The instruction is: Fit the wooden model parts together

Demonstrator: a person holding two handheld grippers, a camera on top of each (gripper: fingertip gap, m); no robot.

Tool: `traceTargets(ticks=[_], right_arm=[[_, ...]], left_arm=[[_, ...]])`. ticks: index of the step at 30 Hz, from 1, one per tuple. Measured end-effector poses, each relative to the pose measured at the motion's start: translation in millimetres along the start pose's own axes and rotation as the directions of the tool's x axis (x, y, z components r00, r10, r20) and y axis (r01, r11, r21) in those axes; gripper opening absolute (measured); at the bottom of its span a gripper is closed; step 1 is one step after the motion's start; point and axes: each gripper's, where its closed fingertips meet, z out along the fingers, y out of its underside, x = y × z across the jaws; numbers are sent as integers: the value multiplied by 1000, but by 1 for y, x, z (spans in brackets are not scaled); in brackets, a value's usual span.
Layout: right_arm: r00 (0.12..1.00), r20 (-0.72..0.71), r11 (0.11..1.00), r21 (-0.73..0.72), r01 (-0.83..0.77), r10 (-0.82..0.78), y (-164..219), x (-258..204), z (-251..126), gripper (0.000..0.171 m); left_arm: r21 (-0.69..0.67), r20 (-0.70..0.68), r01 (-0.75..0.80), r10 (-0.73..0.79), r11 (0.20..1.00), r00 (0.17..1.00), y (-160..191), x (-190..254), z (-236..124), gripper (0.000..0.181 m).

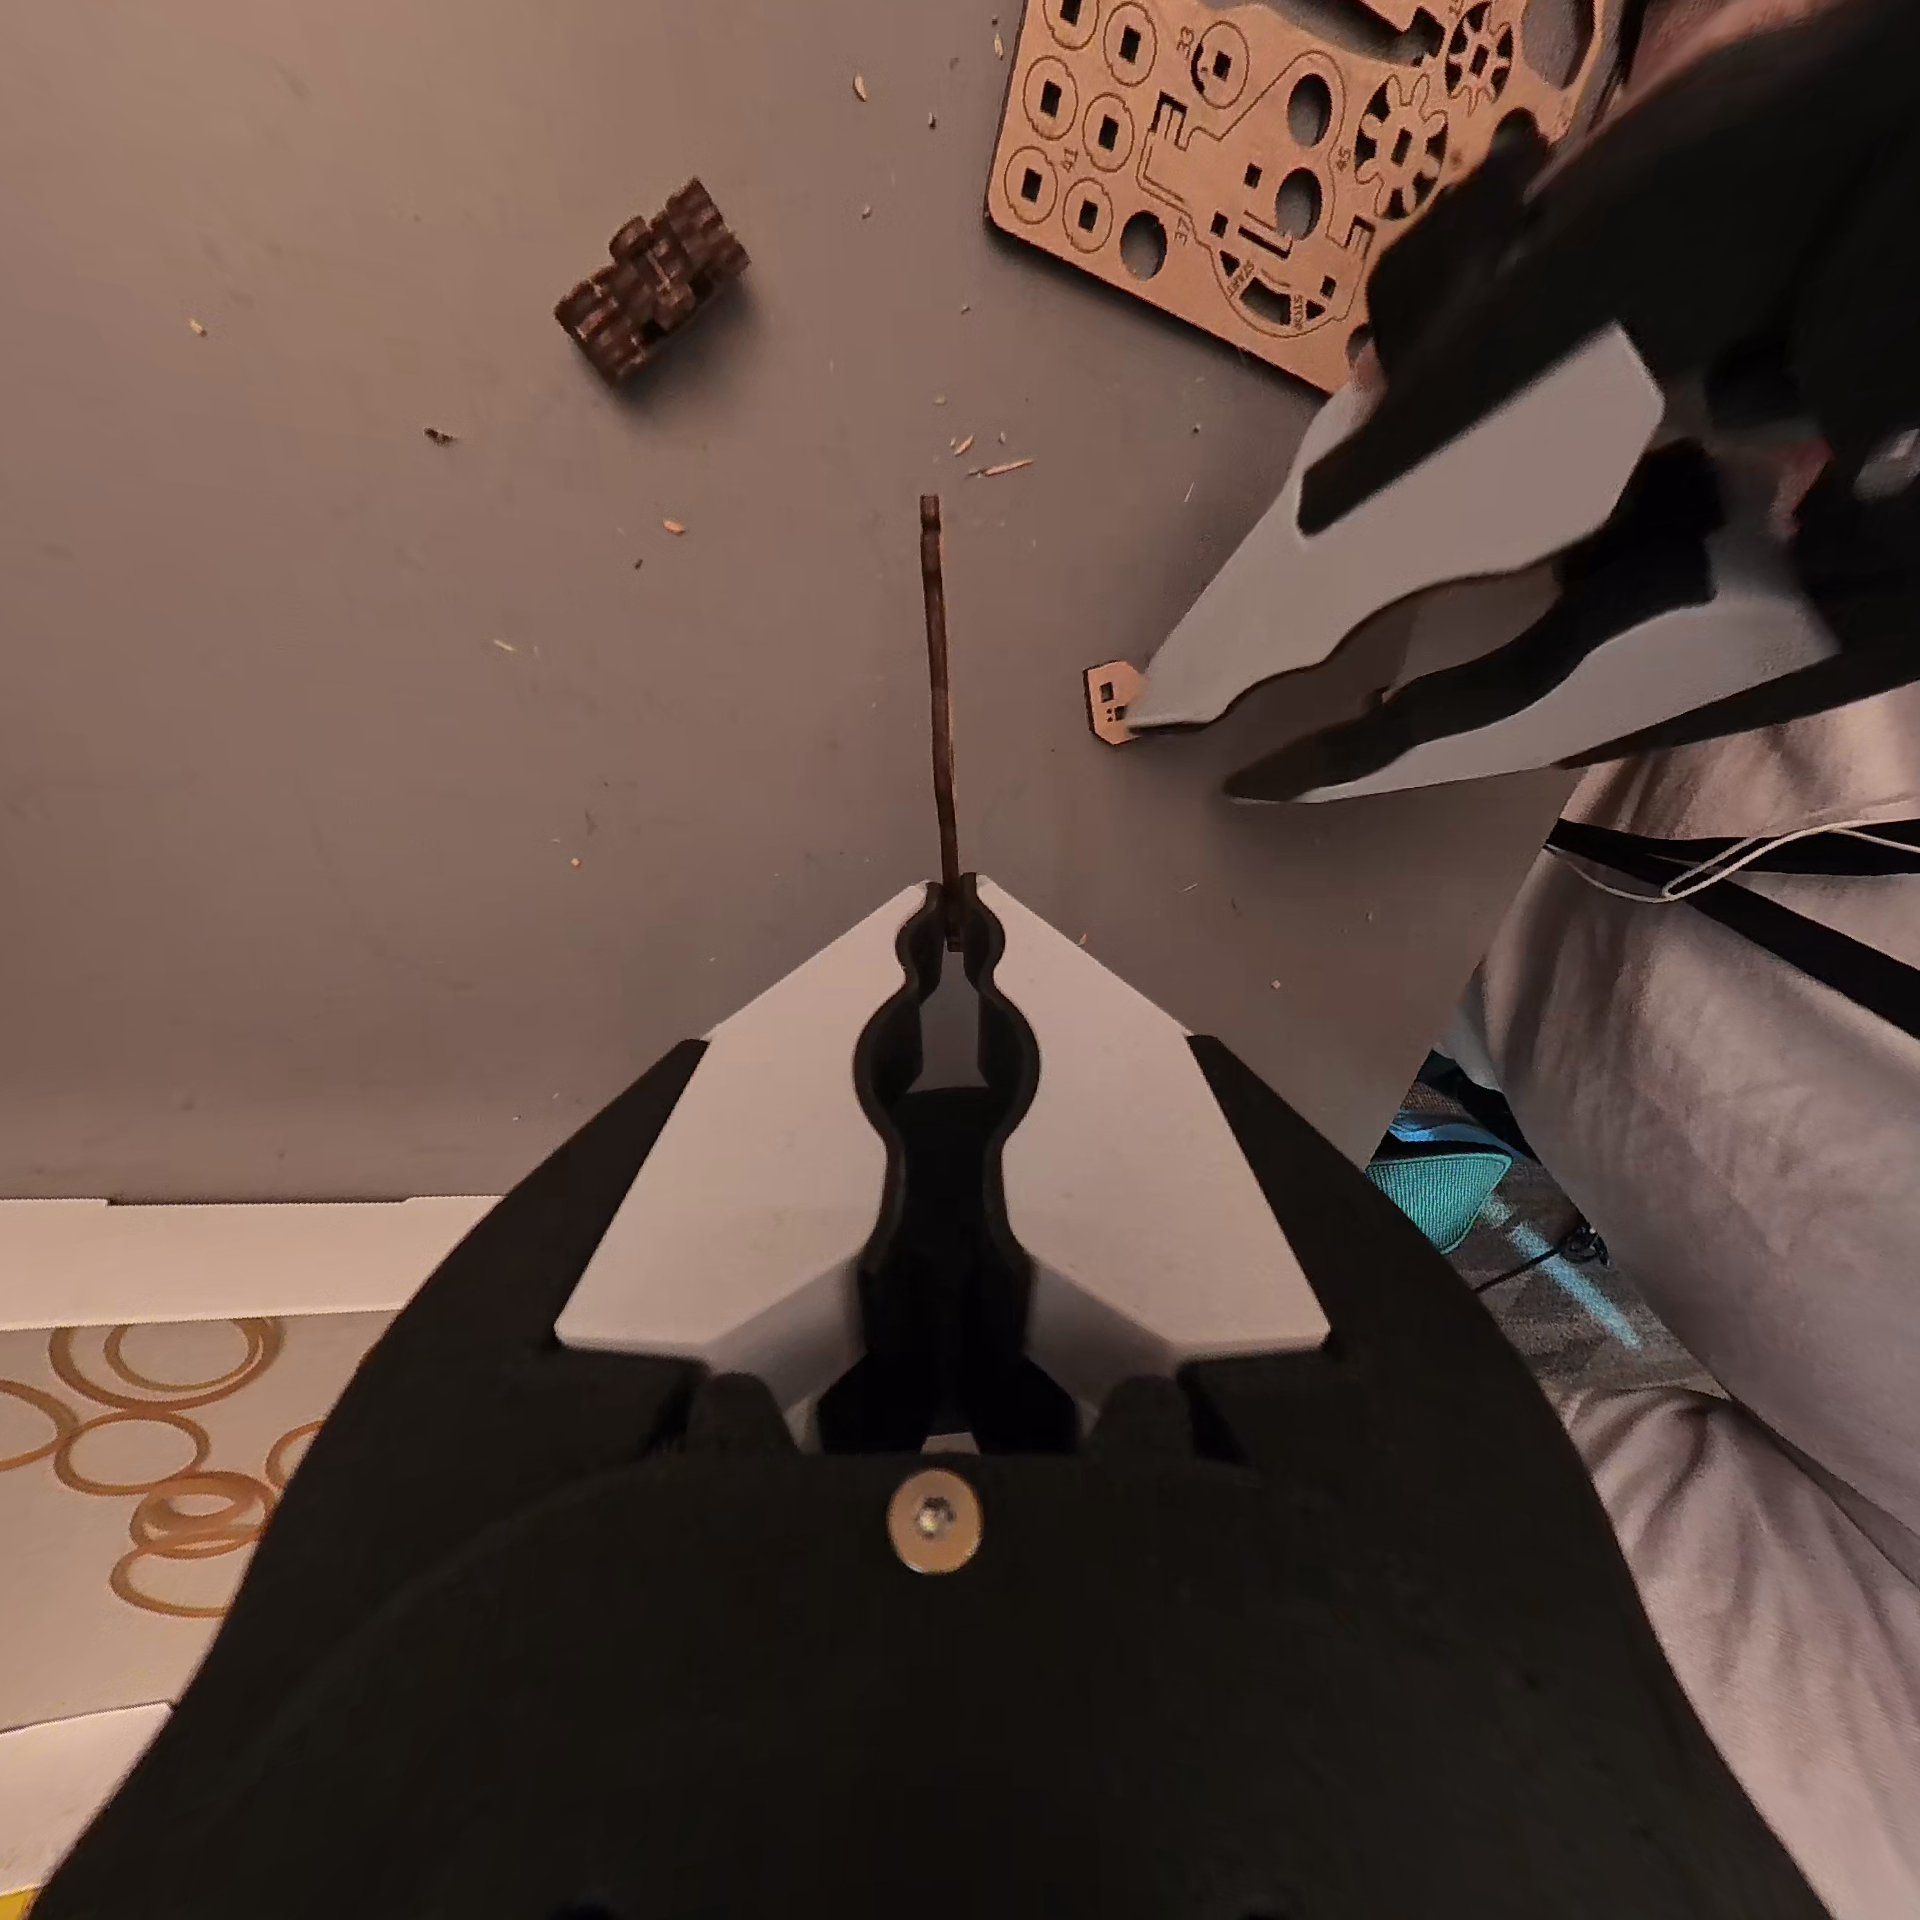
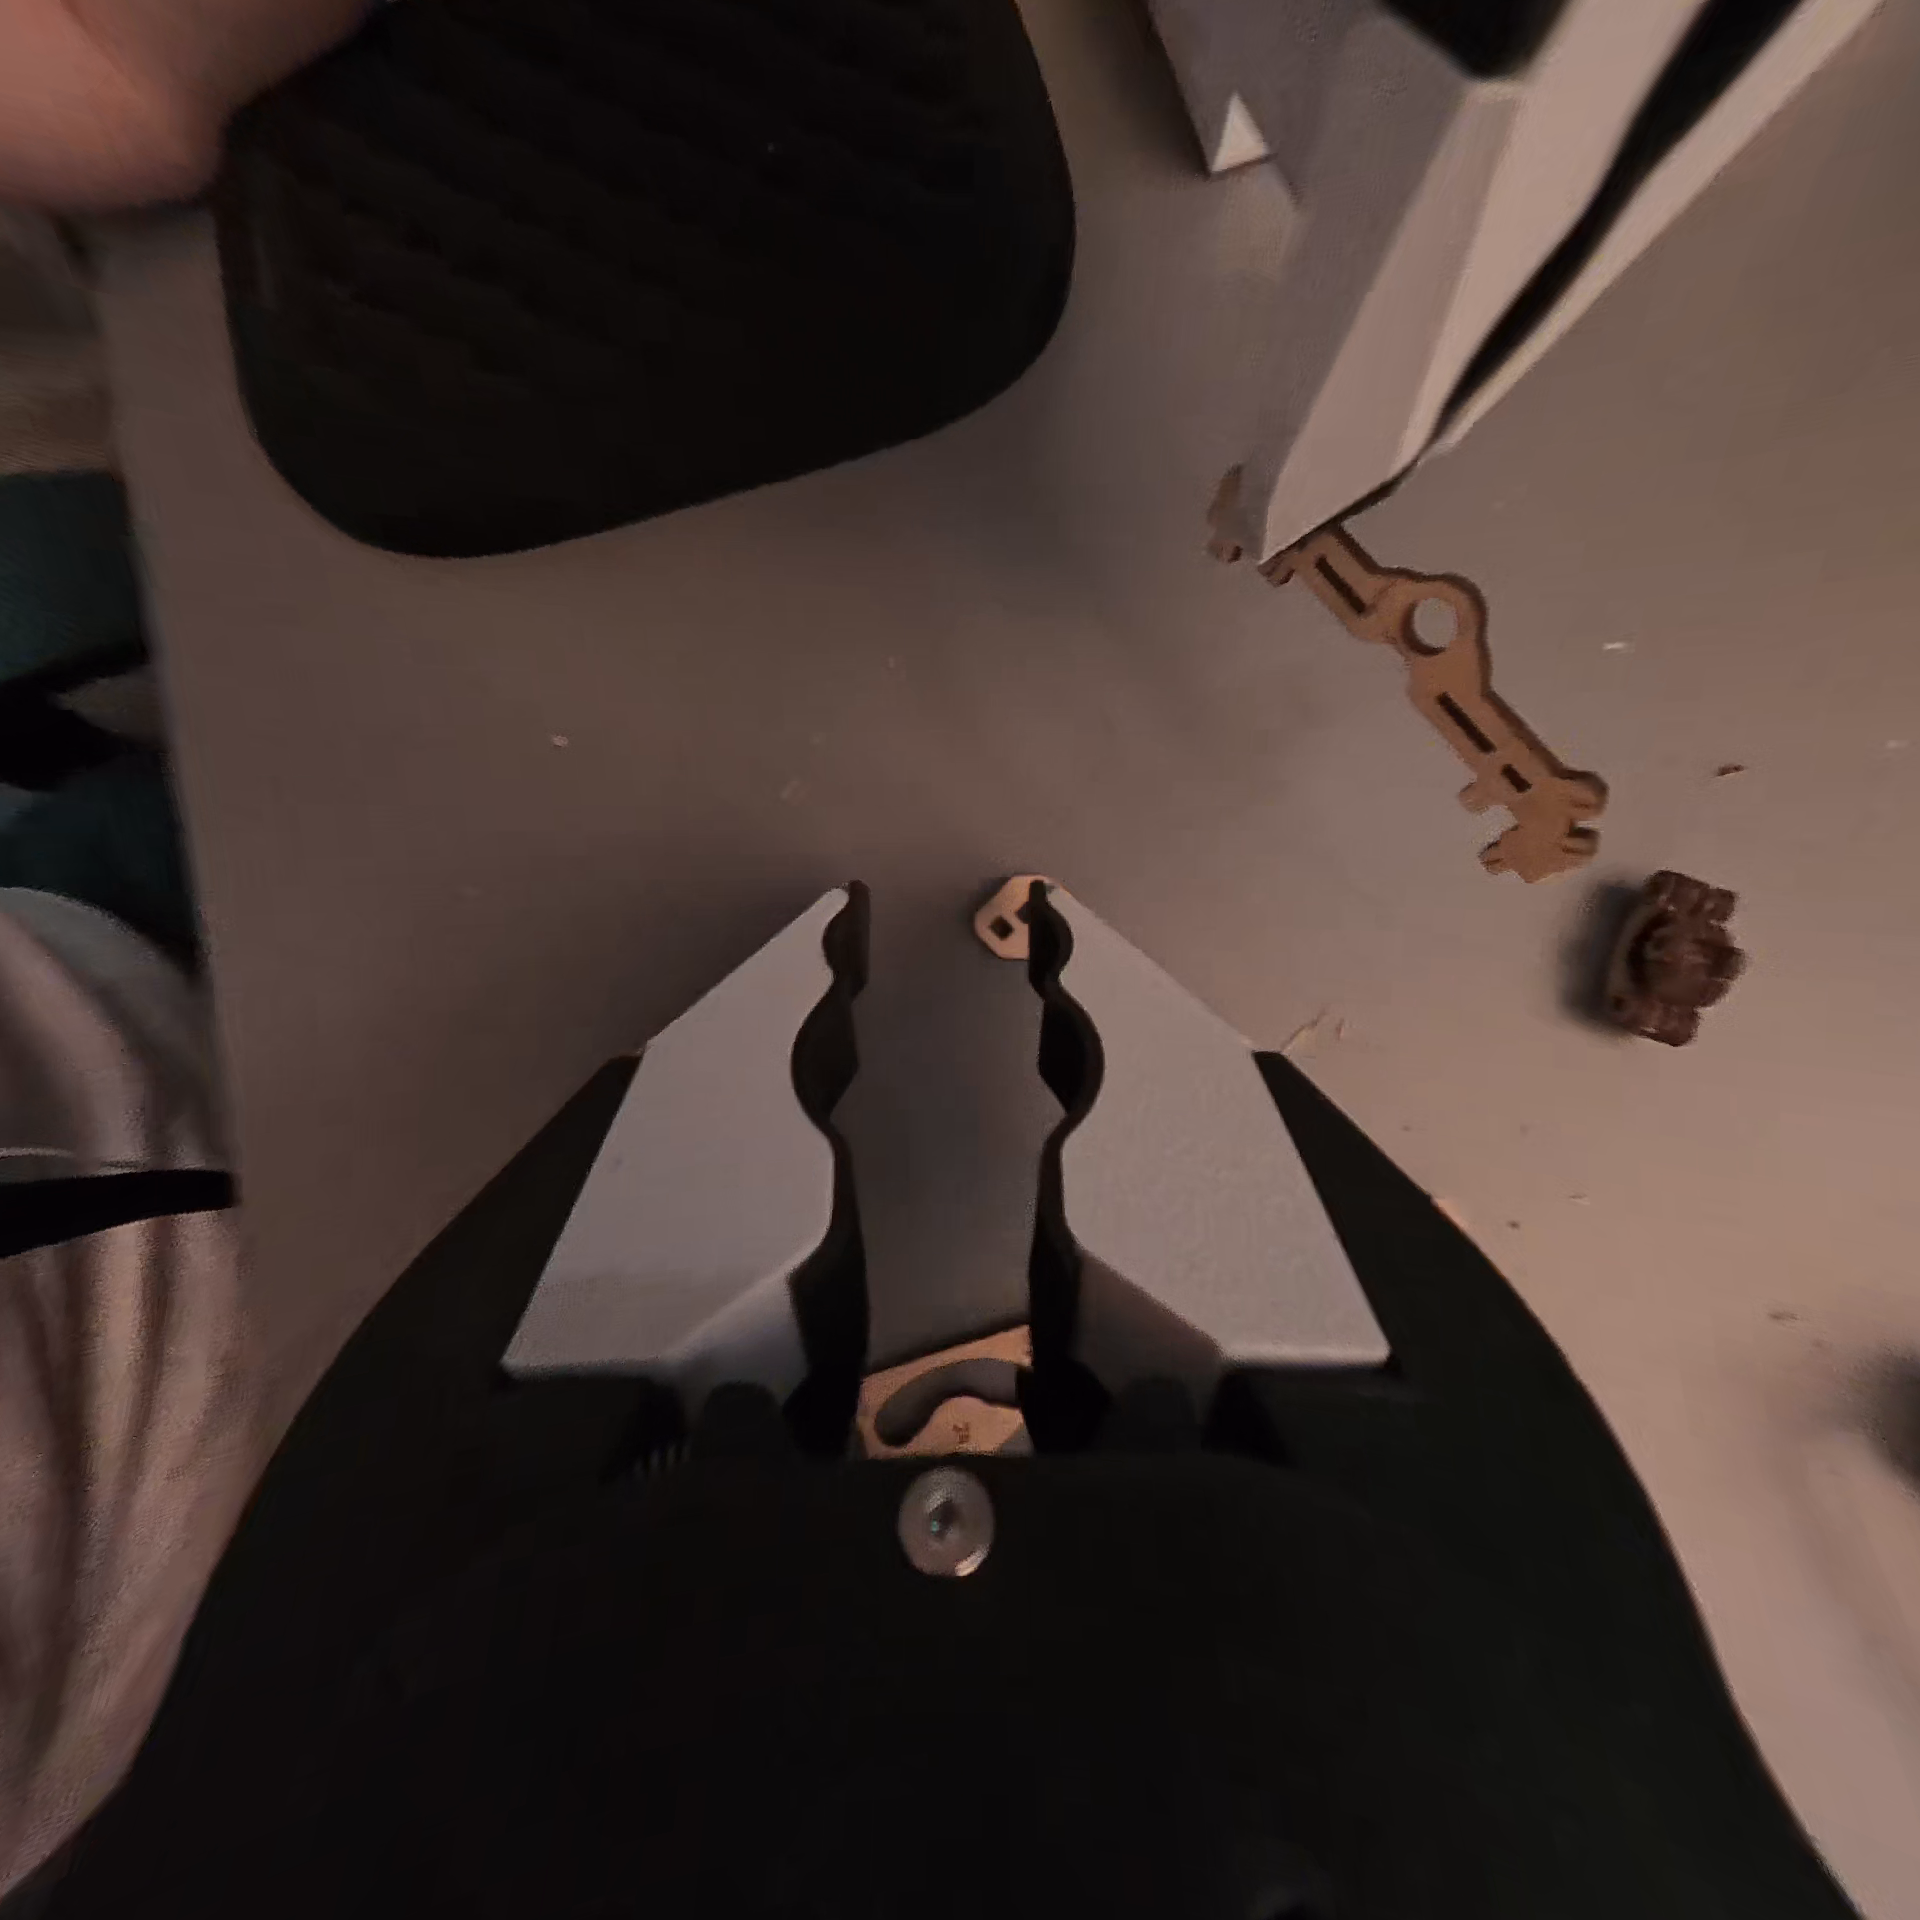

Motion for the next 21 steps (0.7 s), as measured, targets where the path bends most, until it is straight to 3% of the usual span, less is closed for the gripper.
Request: traceTargets(ticks=[2,6,16,21], right_arm=[[990,-123,997,-33,70,-73,4,10,4,29],[988,-144,997,-51,58,-64,7,10,5,24],[992,-104,997,-48,66,-71,9,14,4,9],[999,-10,999,20,-38,38,3,20,0,0]], left_arm=[[3,1,-2,2,1000,1000,-1,0,0,1],[2,0,-4,4,1000,1000,-1,1,0,1],[-2,-5,-6,6,1000,1000,-1,2,1,1],[4,-6,-16,16,1000,1000,-1,5,-1,1]])
